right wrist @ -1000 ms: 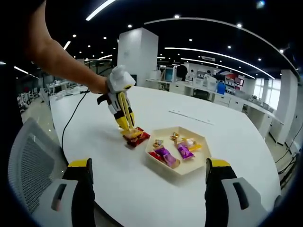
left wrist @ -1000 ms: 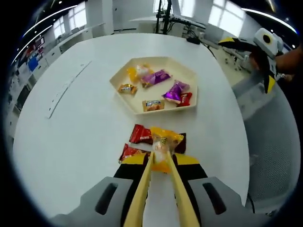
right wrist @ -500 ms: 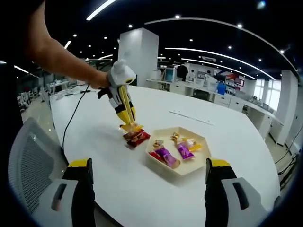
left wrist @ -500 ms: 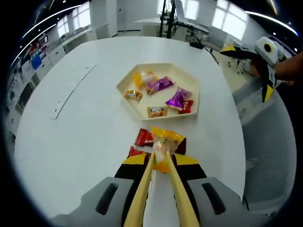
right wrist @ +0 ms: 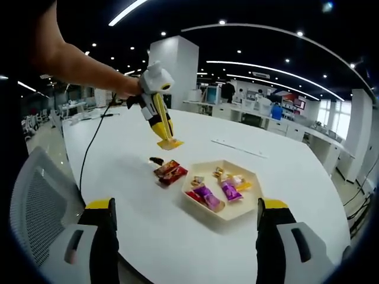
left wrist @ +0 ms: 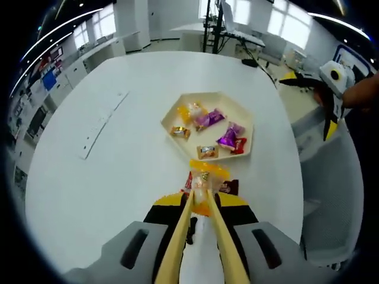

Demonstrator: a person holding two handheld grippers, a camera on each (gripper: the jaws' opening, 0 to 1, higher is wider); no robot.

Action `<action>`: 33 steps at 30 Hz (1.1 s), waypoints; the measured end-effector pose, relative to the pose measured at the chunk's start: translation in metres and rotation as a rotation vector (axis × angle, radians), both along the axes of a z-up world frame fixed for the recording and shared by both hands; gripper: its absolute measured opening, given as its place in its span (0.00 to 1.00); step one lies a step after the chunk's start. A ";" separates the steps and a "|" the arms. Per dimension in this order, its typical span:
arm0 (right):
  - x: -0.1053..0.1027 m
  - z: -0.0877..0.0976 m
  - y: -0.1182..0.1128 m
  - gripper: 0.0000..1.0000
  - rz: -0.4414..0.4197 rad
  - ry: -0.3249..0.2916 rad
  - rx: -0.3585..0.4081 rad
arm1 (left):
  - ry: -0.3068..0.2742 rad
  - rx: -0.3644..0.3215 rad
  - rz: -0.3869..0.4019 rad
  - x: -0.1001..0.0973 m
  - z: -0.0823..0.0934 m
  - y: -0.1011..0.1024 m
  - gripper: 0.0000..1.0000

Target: Place the target food into the container with the food tongs after gripping and lifting it, then release it inside without dropping or visibly crushing the food.

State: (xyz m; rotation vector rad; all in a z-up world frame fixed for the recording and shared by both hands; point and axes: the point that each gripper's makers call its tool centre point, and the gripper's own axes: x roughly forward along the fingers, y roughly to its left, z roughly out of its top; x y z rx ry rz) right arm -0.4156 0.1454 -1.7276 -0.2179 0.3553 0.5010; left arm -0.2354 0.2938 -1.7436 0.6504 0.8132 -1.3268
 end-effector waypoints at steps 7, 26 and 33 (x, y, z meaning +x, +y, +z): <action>0.000 0.002 -0.001 0.97 -0.003 -0.010 0.001 | -0.006 -0.007 -0.008 0.000 0.011 -0.010 0.16; 0.000 0.009 -0.002 0.96 -0.010 -0.037 0.018 | -0.015 -0.033 -0.055 -0.003 0.024 -0.070 0.16; 0.000 0.011 -0.003 0.96 -0.017 -0.044 0.023 | -0.017 -0.043 -0.072 0.000 0.029 -0.099 0.16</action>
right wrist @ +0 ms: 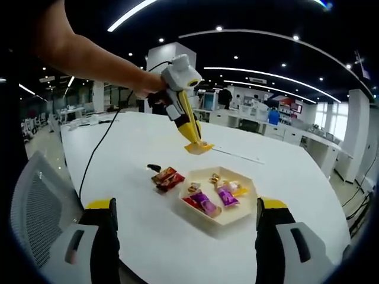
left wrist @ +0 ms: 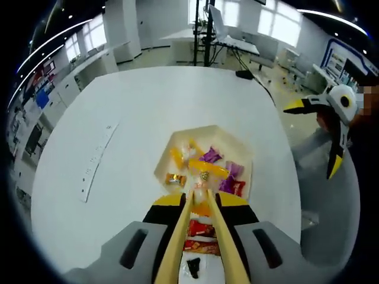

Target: Place the target food into the container with the food tongs after gripping and lifting it, then release it inside without dropping or visibly crushing the food.

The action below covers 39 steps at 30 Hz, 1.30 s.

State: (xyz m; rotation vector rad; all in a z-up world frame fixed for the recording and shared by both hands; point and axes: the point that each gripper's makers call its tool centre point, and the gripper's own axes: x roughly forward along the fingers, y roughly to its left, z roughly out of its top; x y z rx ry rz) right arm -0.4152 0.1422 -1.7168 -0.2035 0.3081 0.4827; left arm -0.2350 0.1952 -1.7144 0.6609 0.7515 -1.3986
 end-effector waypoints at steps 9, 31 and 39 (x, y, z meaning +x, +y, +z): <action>0.000 0.000 0.000 0.96 -0.003 -0.001 0.002 | 0.011 -0.007 0.008 -0.001 0.008 -0.029 0.16; 0.000 -0.003 0.000 0.95 0.001 0.014 -0.012 | -0.051 -0.084 -0.043 -0.006 0.025 -0.055 0.26; 0.000 -0.005 0.001 0.95 0.005 0.020 -0.016 | -0.071 -0.111 -0.048 -0.004 0.032 -0.044 0.27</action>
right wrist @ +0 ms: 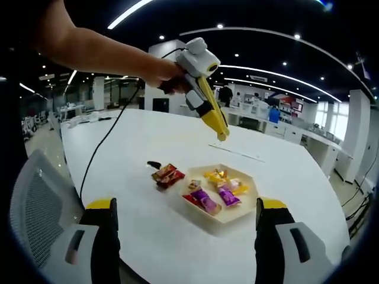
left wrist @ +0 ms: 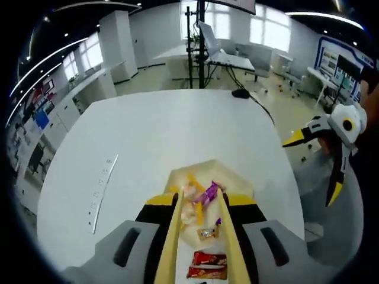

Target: Place the target food into the container with the food tongs after gripping and lifting it, then release it inside without dropping or visibly crushing the food.

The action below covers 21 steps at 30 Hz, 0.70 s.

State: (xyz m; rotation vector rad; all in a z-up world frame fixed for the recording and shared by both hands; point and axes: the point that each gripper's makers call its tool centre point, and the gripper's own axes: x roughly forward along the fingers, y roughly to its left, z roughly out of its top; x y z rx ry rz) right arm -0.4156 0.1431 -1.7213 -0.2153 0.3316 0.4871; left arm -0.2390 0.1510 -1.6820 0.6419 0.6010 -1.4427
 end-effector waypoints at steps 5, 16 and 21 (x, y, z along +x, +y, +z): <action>0.000 -0.001 0.001 0.95 0.005 0.000 -0.005 | 0.008 -0.011 0.013 0.002 0.002 0.008 0.26; 0.000 -0.002 0.000 0.96 0.001 0.005 -0.010 | -0.007 -0.010 0.028 0.005 -0.007 0.032 0.27; 0.000 -0.003 0.000 0.96 0.001 0.007 -0.012 | 0.000 -0.007 0.049 0.006 -0.013 0.050 0.26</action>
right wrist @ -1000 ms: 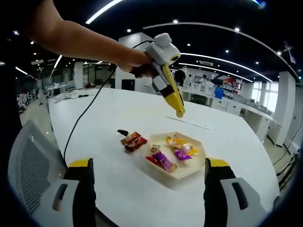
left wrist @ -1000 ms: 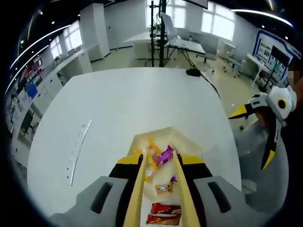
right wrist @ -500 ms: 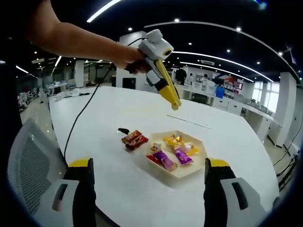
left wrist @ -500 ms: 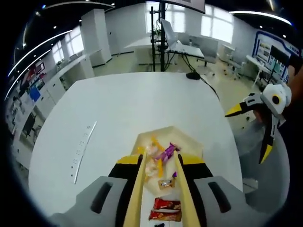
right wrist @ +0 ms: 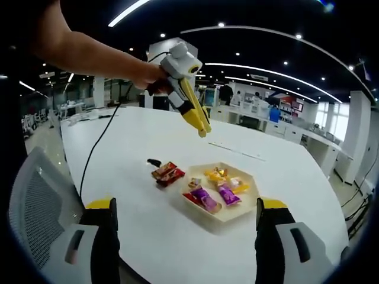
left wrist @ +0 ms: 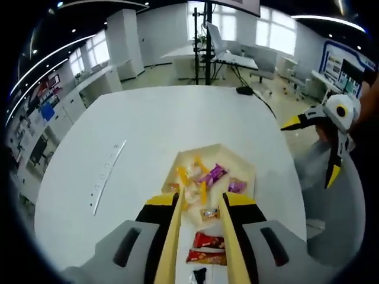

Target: Place the target food into the container with the food tongs after gripping and lifting it, then release it inside without dropping or visibly crushing the food.

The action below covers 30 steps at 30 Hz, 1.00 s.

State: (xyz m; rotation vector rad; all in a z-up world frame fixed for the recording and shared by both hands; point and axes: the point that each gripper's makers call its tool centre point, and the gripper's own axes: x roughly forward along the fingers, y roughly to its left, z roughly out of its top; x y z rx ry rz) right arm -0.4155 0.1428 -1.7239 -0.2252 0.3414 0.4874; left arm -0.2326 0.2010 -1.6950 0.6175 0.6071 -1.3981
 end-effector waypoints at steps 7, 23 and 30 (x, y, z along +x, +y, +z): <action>0.000 -0.002 0.001 0.96 0.006 0.006 -0.002 | -0.043 -0.016 0.021 0.010 -0.002 0.027 0.26; 0.000 -0.001 0.002 0.98 0.013 0.019 0.040 | -0.049 -0.022 0.080 0.007 -0.028 0.107 0.27; -0.002 0.004 0.011 0.99 0.051 0.002 0.077 | -0.027 -0.012 0.120 0.002 -0.046 0.138 0.27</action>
